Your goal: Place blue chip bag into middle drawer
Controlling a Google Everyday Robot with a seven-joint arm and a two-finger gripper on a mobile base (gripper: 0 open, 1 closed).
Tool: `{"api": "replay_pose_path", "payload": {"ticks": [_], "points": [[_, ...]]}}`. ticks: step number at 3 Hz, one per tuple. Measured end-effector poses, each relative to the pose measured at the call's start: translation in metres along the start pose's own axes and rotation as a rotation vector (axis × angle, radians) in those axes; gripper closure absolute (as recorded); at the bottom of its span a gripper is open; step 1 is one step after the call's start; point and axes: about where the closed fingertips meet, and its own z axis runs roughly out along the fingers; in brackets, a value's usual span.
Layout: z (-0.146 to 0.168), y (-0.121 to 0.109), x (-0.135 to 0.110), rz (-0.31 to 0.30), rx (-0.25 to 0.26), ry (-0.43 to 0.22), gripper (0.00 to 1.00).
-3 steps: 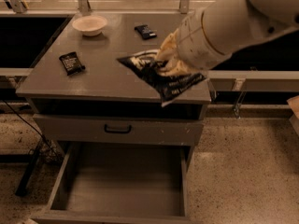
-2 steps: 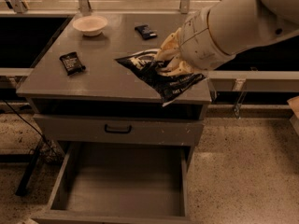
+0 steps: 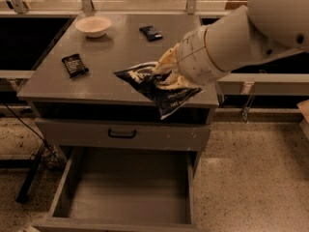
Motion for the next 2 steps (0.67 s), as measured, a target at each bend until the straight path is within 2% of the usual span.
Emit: {"api": "replay_pose_path", "payload": {"ticks": [1,2], "points": [[0.022,0.018,-0.005,0.003,-0.013,-0.039,1.00],[0.048,0.041,-0.007,0.014,-0.049,-0.075,1.00]]}}
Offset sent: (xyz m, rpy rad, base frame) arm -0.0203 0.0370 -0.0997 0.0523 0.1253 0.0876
